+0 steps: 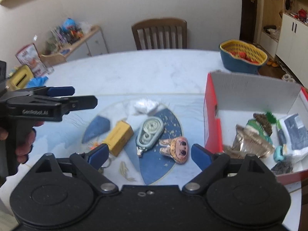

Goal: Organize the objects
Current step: 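Withdraw both tools from the box toward the items on the table, then grasp the plush doll with the right tool while the left grasps the yellow box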

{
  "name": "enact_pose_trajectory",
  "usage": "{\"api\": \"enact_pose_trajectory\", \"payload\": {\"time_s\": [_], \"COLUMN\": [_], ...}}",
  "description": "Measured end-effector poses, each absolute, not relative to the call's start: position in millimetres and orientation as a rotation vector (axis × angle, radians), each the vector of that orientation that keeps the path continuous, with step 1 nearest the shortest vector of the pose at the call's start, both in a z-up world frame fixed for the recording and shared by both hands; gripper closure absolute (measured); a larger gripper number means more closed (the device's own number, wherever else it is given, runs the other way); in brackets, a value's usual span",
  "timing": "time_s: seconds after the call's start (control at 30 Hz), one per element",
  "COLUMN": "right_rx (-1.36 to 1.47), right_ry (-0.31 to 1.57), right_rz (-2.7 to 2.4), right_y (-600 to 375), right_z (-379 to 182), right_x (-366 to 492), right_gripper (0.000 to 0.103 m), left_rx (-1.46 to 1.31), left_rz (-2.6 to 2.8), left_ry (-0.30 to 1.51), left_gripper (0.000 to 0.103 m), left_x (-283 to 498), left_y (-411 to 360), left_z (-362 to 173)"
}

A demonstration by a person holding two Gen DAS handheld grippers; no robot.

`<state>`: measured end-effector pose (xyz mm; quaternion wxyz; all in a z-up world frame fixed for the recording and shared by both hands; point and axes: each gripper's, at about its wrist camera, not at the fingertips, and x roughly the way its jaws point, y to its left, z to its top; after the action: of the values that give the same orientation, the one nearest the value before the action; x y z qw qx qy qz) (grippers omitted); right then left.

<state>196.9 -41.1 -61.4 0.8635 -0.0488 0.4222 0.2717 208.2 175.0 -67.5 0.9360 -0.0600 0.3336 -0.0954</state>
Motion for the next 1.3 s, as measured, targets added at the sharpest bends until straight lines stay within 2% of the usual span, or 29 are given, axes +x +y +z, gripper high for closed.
{"api": "enact_pose_trajectory", "payload": {"time_s": [0.2,0.3,0.43,0.53,0.67,0.77,1.07,1.3], "right_rx": [-0.204,-0.228,-0.239,-0.247,-0.212,-0.221,-0.179,-0.152], "right_ry": [0.901,0.866,0.868,0.857,0.843,0.846,0.881,0.898], "right_rz": [0.468,0.424,0.414,0.379,0.284,0.246,0.17,0.181], "right_y": [-17.5,-10.6,-3.3,1.3,4.9,9.5,4.5,3.3], "right_z": [-93.3,-102.7,-112.9,-118.8,-126.1,-134.2,-147.6,-151.9], "right_x": [198.1,196.8,201.8,204.7,209.2,212.8,227.8,234.2], "right_gripper": [0.022,0.023,0.032,0.038,0.041,0.046,0.049,0.051], "left_rx": [-0.124,-0.12,-0.129,-0.134,-0.143,-0.131,-0.074,-0.04], "left_rz": [-0.216,-0.211,-0.209,-0.209,-0.212,-0.229,-0.256,-0.247], "left_ry": [0.748,0.779,0.799,0.818,0.847,0.851,0.876,0.883], "left_gripper": [0.0,0.001,0.002,0.007,0.021,0.03,0.036,0.052], "left_x": [215.5,222.5,229.1,235.4,242.7,243.1,243.6,243.0], "left_y": [166.0,160.8,161.0,161.4,159.6,157.9,151.0,147.2], "left_z": [-94.6,-106.1,-116.2,-122.1,-129.4,-133.2,-143.2,-148.0]}}
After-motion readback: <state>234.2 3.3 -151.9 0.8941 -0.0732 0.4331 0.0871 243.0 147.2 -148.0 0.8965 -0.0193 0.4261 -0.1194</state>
